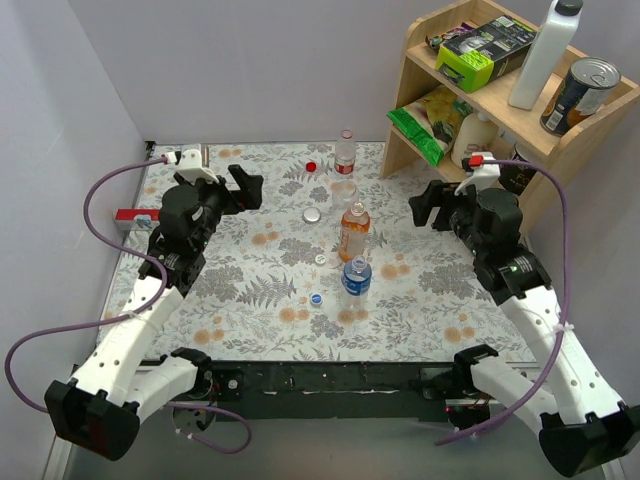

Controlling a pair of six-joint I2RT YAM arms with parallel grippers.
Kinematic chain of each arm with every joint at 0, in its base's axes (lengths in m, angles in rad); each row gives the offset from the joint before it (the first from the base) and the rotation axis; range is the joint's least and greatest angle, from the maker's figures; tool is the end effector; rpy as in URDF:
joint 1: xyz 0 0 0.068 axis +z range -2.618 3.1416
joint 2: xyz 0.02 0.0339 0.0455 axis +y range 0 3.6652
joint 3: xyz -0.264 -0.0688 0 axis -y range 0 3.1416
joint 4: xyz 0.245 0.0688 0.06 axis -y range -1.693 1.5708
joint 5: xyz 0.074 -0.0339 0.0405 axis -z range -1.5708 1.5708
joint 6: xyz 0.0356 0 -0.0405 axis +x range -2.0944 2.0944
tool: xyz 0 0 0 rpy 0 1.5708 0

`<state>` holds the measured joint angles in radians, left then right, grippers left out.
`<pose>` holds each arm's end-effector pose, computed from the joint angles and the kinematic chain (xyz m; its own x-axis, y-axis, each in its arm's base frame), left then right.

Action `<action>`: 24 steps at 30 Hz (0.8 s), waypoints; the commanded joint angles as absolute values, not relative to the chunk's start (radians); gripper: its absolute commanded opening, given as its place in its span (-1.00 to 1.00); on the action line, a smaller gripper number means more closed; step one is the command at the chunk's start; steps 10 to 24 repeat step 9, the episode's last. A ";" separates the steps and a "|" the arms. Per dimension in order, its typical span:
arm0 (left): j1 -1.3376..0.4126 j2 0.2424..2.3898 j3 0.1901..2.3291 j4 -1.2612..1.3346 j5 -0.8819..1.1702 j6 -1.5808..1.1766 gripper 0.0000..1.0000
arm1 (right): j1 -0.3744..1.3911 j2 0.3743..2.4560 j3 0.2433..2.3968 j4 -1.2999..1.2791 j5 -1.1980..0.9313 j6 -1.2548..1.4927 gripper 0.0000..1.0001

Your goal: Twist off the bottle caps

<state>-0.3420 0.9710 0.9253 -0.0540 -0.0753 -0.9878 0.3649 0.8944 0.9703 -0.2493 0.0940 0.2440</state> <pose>0.2151 -0.0737 0.3693 -0.2719 -0.7868 -0.5540 0.0670 0.5589 -0.8265 0.1902 0.0691 0.3789 -0.2214 0.1729 -0.9597 -0.2220 0.9494 0.2222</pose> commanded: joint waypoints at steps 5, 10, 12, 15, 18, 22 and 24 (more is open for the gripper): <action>-0.342 0.956 0.950 -0.104 -0.160 -0.959 0.96 | 0.351 0.781 0.899 -0.198 0.115 0.258 0.65; -0.341 0.951 0.948 -0.100 -0.153 -0.963 0.96 | 0.351 0.764 0.890 -0.215 0.129 0.256 0.65; -0.341 0.951 0.948 -0.100 -0.153 -0.963 0.96 | 0.351 0.764 0.890 -0.215 0.129 0.256 0.65; -0.341 0.951 0.948 -0.100 -0.153 -0.963 0.96 | 0.351 0.764 0.890 -0.215 0.129 0.256 0.65; -0.341 0.951 0.948 -0.100 -0.153 -0.963 0.96 | 0.351 0.764 0.890 -0.215 0.129 0.256 0.65; -0.341 0.951 0.948 -0.100 -0.153 -0.963 0.96 | 0.351 0.764 0.890 -0.215 0.129 0.256 0.65; -0.341 0.951 0.948 -0.100 -0.153 -0.963 0.96 | 0.351 0.764 0.890 -0.215 0.129 0.256 0.65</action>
